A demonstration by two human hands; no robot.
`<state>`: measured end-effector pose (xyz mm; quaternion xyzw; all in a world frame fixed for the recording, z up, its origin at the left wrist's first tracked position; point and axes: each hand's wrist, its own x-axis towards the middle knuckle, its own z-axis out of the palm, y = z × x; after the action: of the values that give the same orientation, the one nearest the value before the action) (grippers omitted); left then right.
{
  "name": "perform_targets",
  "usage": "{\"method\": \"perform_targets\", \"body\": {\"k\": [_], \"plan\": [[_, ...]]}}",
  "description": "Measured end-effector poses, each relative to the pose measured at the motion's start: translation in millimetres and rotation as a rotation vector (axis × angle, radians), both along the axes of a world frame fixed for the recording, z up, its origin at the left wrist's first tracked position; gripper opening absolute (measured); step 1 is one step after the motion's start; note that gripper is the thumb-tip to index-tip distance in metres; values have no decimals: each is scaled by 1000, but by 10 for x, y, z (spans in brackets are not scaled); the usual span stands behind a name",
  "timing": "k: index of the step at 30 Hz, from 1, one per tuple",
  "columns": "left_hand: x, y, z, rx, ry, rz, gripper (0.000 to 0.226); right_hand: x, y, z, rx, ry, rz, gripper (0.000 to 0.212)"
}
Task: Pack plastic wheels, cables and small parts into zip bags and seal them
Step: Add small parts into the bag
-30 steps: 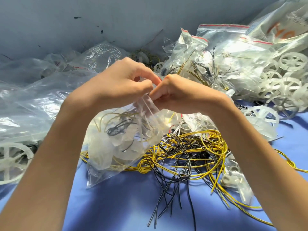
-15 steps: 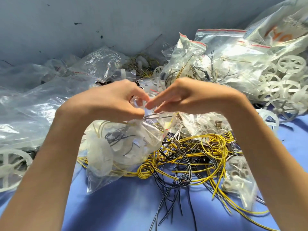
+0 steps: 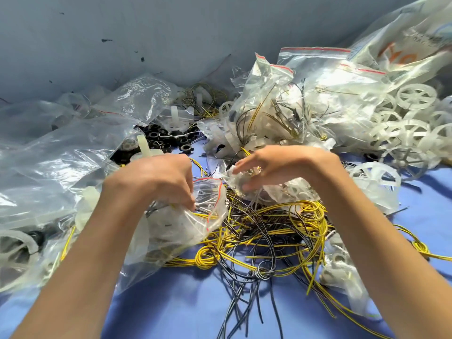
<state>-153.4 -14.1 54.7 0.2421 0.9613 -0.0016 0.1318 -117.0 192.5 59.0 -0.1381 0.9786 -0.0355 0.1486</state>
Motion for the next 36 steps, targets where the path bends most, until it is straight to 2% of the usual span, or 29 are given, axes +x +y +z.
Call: {"method": "perform_targets", "body": {"k": [6, 11, 17, 22, 27, 32, 36], "plan": [[-96, -89, -48, 54, 14, 56, 25, 31, 79, 13, 166, -69, -94, 30], [-138, -144, -72, 95, 31, 111, 21, 26, 146, -12, 93, -60, -148, 29], [-189, -196, -98, 115, 67, 146, 22, -34, 124, -9, -88, 90, -93, 31], [-190, -221, -132, 152, 106, 142, 32, -80, -12, 2, -84, 156, -29, 28], [-171, -185, -169, 140, 109, 129, 39, -101, -103, -29, -56, 154, 1, 36], [-127, -72, -190, 105, 139, 136, 41, -78, -77, -60, -23, 55, -24, 48], [-124, 3, -182, 55, 156, 157, 40, -84, -11, -34, 19, 27, 28, 45]]}}
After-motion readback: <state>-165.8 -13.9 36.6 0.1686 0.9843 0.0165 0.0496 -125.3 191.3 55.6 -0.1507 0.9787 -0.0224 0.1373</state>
